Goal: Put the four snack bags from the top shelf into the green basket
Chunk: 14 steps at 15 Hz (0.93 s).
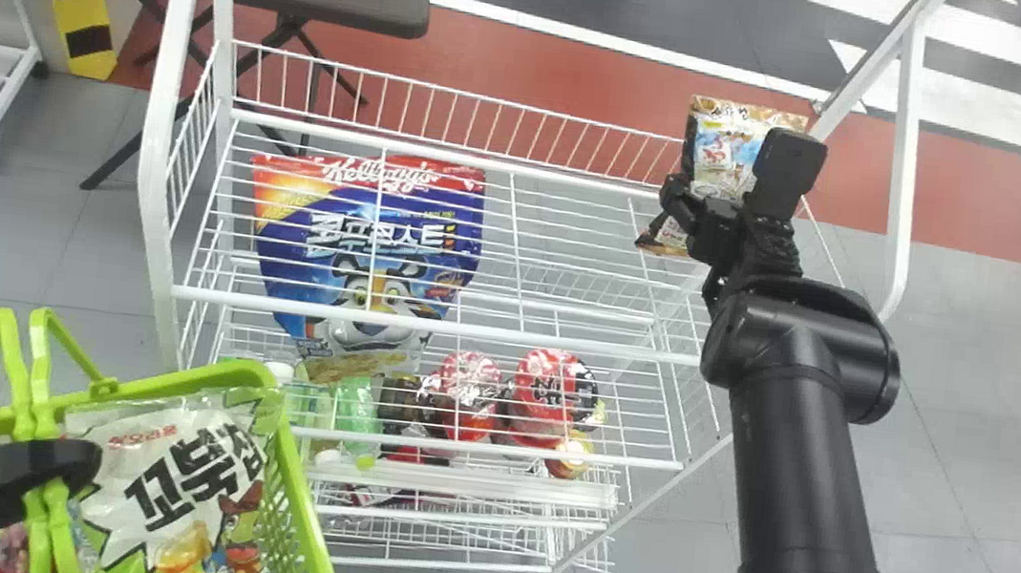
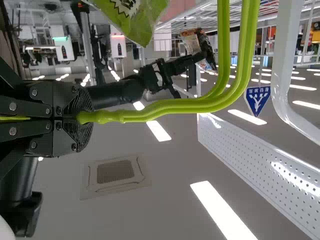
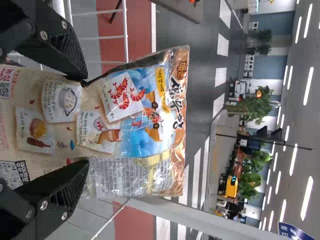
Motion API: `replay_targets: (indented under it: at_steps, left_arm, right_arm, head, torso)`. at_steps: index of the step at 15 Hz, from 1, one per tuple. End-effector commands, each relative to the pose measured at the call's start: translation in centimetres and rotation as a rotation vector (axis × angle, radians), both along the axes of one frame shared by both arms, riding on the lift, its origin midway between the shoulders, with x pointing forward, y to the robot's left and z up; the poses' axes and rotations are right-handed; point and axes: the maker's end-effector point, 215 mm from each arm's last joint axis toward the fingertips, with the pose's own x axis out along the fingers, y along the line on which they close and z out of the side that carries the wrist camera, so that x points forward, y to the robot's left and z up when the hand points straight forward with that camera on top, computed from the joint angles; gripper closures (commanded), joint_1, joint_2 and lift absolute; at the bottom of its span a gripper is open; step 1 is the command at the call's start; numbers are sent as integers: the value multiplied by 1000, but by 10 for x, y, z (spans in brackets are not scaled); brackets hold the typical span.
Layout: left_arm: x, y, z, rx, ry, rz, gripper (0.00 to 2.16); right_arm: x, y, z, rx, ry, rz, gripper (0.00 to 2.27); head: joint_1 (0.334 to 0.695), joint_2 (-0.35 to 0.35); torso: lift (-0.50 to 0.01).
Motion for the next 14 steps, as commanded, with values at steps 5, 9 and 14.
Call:
replay_targets:
  at_steps: [5,9,14]
  left_arm:
    - [-1,3,0,-13,4,6,2145]
    - [-1,8,0,-13,5,19,2145]
    - [2,12,3,-16,-2,30,2145]
  right_arm:
    - [-21,-6,20,42,-81,-34,2162]
    - [-51,-2,33,99,-111,-21,2256]
    - [-113,87,78,214,-147,171,2256]
  head:
    - [695,-295]
    - [695,-299]
    - [695,-267]
  torso:
    - [0]
    - [0]
    - [0]
